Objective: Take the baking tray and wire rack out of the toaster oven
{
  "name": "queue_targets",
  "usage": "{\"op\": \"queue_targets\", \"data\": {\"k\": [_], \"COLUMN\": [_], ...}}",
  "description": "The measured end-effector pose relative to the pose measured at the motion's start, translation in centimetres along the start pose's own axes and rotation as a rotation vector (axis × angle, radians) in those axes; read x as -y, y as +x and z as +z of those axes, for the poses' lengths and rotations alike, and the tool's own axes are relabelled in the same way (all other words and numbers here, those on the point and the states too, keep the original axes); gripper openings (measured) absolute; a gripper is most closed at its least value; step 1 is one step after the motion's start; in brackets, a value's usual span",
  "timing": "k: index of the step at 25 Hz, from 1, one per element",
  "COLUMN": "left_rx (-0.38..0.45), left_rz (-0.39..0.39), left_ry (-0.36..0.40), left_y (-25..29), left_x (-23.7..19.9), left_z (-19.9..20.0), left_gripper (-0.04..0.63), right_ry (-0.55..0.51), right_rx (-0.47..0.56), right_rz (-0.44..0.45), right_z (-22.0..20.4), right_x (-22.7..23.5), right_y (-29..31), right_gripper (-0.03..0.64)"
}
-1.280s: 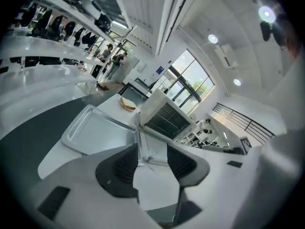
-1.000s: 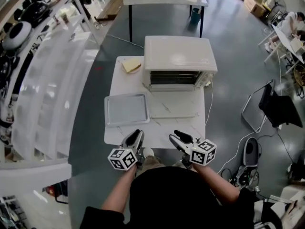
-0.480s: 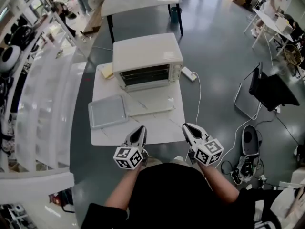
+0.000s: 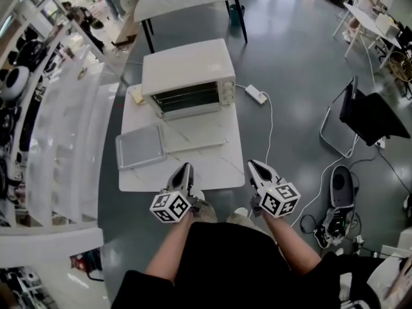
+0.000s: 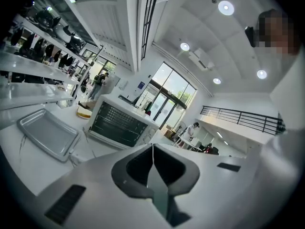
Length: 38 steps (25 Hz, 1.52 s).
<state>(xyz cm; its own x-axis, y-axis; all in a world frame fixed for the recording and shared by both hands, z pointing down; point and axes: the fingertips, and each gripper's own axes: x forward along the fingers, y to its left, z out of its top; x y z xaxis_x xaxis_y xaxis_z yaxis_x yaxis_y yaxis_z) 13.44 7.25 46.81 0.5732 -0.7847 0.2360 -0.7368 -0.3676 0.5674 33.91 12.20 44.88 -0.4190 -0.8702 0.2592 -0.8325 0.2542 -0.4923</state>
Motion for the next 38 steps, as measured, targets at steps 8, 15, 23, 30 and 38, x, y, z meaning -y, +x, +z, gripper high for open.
{"op": "queue_targets", "data": {"k": [8,15,23,30,38], "left_rx": [0.059,0.054,0.045,0.078,0.07], "left_rz": [0.022,0.024,0.023,0.019,-0.003], "left_ry": [-0.144,-0.281,-0.585,-0.663,-0.681], "left_y": [6.0,15.1,24.5,29.7,32.7], "left_x": [-5.0,-12.9,-21.9,-26.1,-27.8], "left_z": [2.6,6.3,7.6,8.8,8.2], "left_gripper": [0.026,0.033,0.152,0.167,0.176], "right_ry": [0.114,0.135,0.43,0.597,0.714], "right_rx": [0.019,-0.018,0.046,0.12,0.183], "right_rz": [0.037,-0.023,-0.099,-0.173,-0.199], "right_z": [1.0,0.4,0.3,0.0,0.3], "right_x": [0.2,1.8,7.6,12.0,13.5], "right_y": [9.6,22.6,36.1,41.6,45.2], "right_gripper": [0.028,0.057,0.135,0.14,0.143]}}
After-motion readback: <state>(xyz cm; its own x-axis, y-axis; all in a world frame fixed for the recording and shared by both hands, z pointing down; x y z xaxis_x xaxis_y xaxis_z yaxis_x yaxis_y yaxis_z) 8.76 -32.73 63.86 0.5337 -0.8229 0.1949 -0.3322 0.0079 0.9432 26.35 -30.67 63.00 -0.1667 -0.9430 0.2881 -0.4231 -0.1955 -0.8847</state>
